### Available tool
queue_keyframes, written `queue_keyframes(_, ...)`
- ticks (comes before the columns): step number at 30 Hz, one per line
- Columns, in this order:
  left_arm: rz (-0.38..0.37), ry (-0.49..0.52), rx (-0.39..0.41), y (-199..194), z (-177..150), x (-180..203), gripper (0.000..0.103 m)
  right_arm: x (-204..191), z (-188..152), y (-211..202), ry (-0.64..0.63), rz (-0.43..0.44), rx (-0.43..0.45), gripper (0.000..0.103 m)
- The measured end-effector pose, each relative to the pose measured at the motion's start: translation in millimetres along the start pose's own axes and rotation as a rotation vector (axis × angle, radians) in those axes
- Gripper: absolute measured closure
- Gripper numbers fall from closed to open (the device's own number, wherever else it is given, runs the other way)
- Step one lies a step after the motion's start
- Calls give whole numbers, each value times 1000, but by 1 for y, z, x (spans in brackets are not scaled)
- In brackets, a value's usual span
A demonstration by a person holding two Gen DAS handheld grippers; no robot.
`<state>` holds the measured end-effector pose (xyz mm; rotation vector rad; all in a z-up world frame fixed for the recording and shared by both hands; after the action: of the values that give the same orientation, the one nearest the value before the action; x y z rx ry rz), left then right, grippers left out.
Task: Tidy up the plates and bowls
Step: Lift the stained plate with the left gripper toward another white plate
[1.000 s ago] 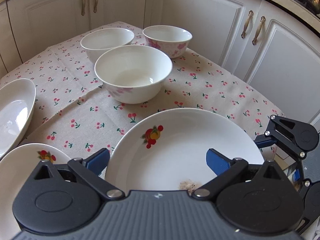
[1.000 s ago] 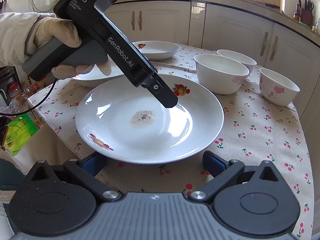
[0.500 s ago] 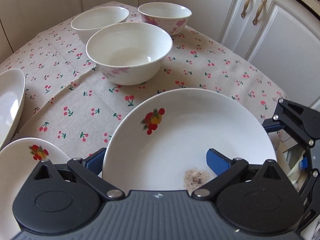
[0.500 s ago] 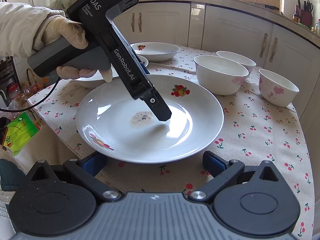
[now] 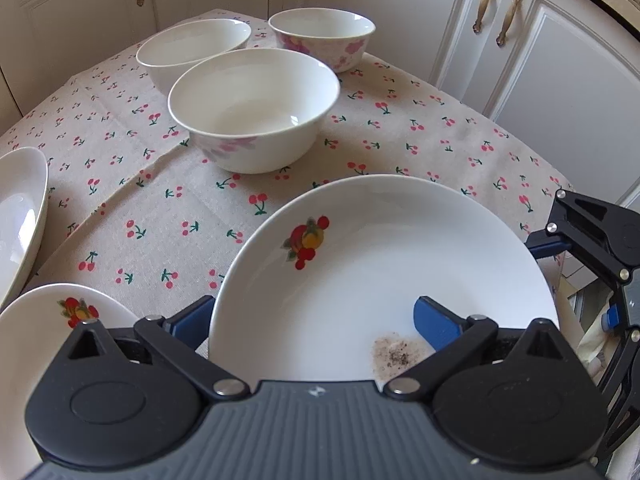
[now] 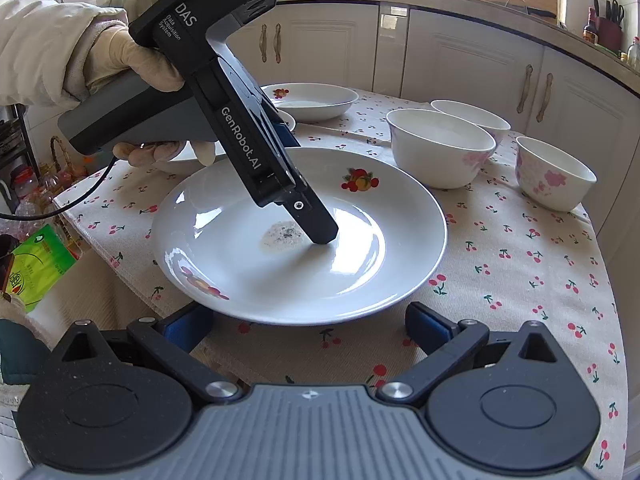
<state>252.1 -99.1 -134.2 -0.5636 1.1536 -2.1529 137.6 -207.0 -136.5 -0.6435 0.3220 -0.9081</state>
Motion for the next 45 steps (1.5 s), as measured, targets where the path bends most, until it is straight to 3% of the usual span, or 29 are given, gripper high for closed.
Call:
queue_keyframes(12,-78,32,-48,-5,1,3,3,0,-1,-2,6,-3,26,0)
queue_keyframes(25,-127,105,-174,-1,3,2,5,-3,2,0,-35,-6,21,0)
queue_keyframes(45,-191,102,-194,-2,6,0,5,-4,6,4,-21,-17,-12,0)
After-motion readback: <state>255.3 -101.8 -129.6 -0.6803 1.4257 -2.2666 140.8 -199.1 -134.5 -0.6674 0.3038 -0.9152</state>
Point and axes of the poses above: each gripper's, at about its wrist camera, not at the fingertips, and y roughly the way its jaws point, x to its right, z to its top, the point moved 6 cm from there along y, roughly the way its jaws point, and after that the axes turned 1 degree about x, right-handed, at the moved point
